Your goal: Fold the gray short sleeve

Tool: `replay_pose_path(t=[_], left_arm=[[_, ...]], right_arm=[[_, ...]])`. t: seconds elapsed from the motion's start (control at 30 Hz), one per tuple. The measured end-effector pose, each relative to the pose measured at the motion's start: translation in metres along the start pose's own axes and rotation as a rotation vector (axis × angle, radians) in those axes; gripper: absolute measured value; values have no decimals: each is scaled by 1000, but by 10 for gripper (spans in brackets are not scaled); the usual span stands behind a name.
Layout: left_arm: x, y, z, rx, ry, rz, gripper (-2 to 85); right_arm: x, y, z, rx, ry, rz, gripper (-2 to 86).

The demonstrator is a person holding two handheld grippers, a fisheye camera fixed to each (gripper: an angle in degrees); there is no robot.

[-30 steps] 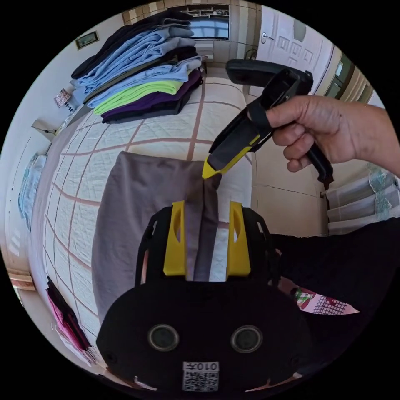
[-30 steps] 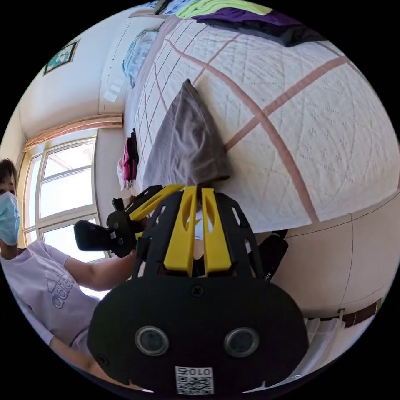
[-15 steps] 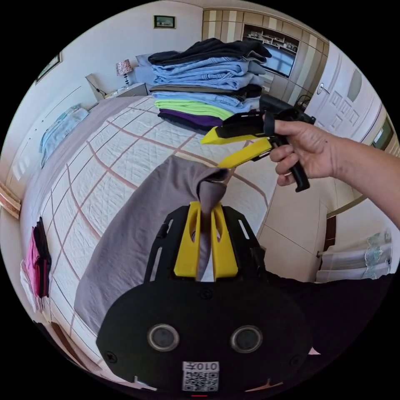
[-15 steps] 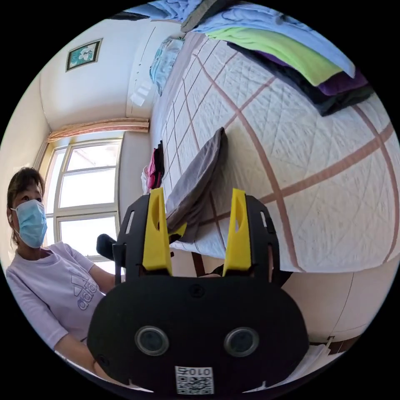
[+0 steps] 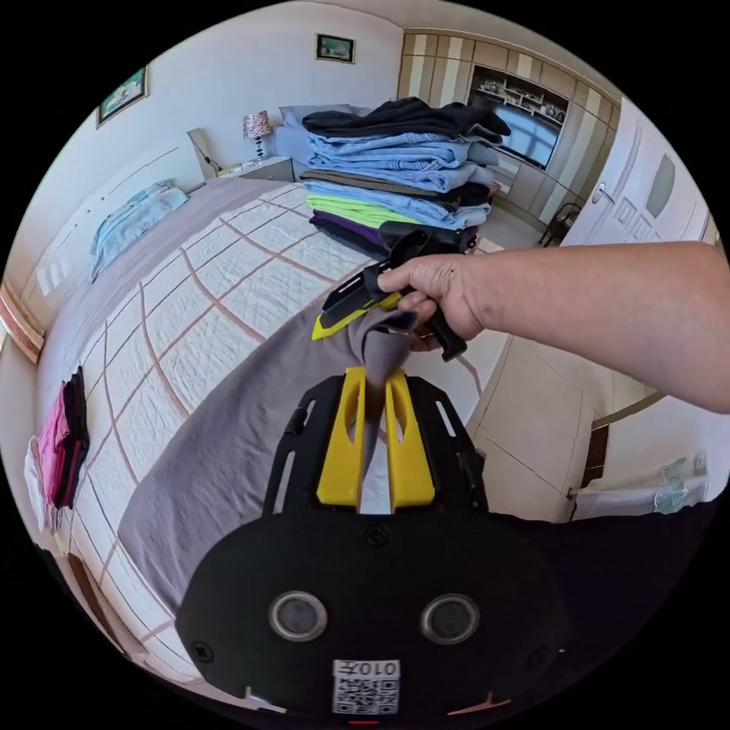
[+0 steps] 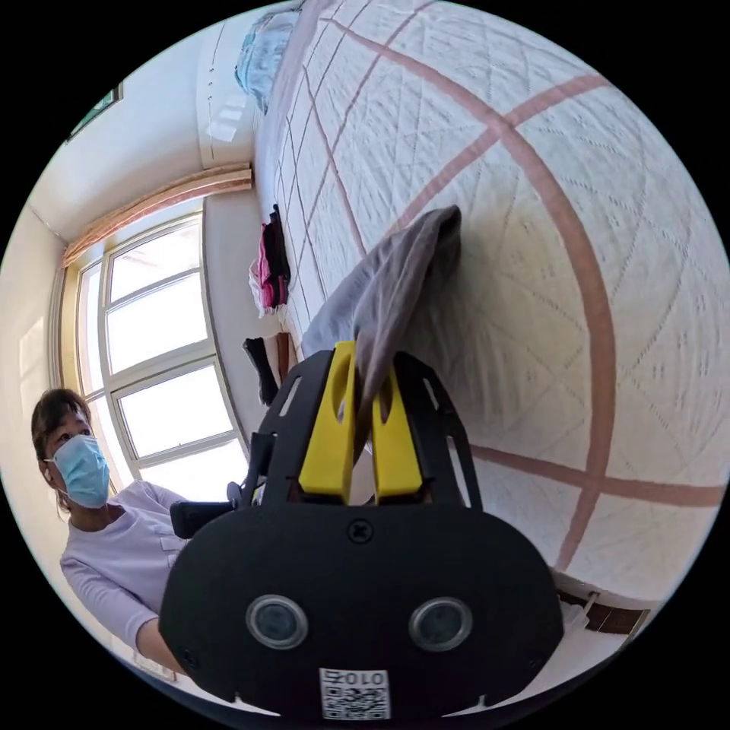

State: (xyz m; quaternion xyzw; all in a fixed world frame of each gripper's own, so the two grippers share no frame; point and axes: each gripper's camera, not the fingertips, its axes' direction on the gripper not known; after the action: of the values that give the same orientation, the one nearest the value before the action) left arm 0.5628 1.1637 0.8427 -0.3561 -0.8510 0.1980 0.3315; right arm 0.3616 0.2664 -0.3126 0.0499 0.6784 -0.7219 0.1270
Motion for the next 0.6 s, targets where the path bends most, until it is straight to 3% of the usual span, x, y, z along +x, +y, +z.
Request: replay_pose_path(t=[0.07,0.23,0.37,0.6], left_arm=[[-9,6,-11,16,15,-35,14],[-47,31,-51,102,105,-189,11],[-121,99,-102,285,285,-453,8],[-235,313,-166,623,514,-944,8]], right_arm=[[-27,-1,-3,8,57,-31,49],[-161,0,7,-35,409,-217,48],[-258,0,49,-94,573,-326,51],[-427,8,252,-316,799,-596,54]])
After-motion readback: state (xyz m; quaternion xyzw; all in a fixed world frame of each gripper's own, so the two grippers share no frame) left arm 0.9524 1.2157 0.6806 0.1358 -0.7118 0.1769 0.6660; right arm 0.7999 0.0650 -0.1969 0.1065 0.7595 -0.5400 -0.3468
